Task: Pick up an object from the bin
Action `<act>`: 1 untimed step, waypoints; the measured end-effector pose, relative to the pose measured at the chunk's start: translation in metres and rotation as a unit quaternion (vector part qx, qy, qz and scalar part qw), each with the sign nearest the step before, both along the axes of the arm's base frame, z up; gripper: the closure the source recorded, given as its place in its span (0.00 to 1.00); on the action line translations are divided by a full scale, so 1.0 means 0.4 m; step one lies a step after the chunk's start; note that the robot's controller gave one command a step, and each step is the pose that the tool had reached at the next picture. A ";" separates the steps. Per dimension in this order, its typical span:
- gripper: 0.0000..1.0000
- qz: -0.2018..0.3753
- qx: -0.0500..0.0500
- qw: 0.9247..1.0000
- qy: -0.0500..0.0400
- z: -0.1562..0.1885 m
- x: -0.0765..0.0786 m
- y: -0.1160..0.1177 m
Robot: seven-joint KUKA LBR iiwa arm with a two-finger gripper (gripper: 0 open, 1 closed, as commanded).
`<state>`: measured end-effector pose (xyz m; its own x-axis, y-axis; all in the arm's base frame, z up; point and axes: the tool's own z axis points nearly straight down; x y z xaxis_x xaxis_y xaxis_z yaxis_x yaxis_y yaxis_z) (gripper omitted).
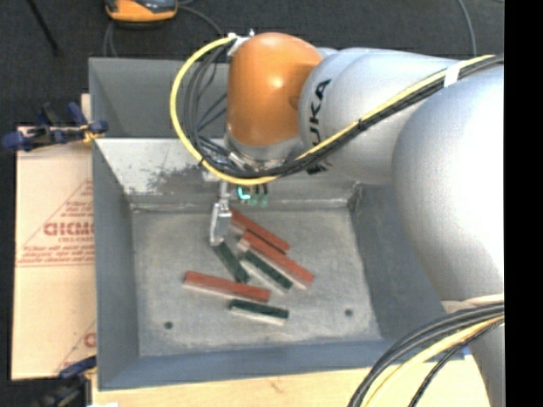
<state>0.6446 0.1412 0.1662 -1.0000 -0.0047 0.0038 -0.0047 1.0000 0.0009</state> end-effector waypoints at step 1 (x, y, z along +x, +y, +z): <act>0.00 -0.001 0.001 1.000 -0.004 0.013 0.005 -0.001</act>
Offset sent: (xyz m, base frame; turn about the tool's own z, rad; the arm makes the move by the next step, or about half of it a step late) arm -0.0261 -0.0596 -0.0962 0.2082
